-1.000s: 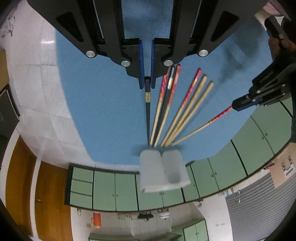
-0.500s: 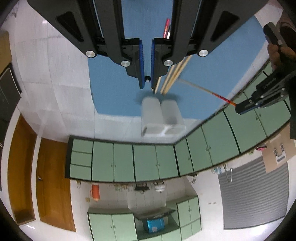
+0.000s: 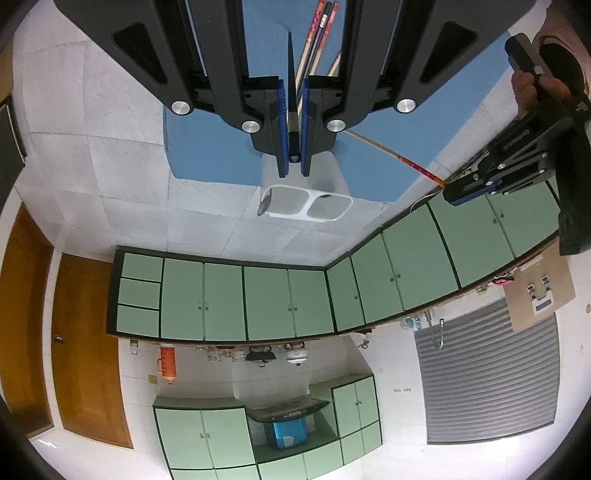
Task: Organize utensils
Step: 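Lift both chopsticks and lower them upright into the white caddy, then open both tools to release the chopsticks in the caddy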
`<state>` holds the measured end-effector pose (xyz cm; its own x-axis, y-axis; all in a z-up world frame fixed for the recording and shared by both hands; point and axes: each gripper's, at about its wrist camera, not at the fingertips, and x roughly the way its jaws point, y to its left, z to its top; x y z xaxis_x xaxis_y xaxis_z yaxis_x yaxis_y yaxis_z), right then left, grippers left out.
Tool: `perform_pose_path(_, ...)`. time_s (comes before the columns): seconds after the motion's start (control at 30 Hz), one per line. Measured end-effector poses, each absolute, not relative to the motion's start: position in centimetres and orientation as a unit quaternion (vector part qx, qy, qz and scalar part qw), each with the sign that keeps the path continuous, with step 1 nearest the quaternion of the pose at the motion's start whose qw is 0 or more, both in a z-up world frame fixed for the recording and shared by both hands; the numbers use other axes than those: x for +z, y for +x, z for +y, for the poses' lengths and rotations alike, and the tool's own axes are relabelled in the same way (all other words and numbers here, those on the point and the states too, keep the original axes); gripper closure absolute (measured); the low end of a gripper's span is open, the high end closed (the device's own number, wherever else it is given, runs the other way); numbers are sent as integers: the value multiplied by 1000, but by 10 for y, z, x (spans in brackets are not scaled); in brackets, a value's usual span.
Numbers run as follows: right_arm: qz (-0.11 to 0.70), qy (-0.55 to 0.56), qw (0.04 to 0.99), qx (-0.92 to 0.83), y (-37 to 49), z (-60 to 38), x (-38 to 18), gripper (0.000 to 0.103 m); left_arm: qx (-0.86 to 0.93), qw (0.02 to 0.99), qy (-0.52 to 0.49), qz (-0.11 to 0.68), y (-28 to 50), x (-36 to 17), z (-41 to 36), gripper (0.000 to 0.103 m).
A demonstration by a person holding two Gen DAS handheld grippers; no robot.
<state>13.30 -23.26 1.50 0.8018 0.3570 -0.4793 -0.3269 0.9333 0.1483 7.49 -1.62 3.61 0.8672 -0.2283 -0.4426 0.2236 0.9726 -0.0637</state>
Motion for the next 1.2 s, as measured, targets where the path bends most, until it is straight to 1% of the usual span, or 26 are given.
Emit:
perform_pose_path(0.37,226,25,954,195,153,-229,44,97,-110,974,-17,197,72,71,3,98)
perform_pose_path(0.77,173,34,963,206,196,-220,99,97,-89,988,-17,129,94,124,10,98)
perform_pose_path(0.97,154,40,966,202,238,-211,121,97,-96,986,-13,135,132,128,0,98)
perform_pose_path(1.1,158,41,967,196,267,-205,114,97,-100,983,-11,153,163,120,-2,98)
perform_pose_path(1.2,170,42,966,192,290,-200,98,97,-105,979,-12,171,185,109,-3,98)
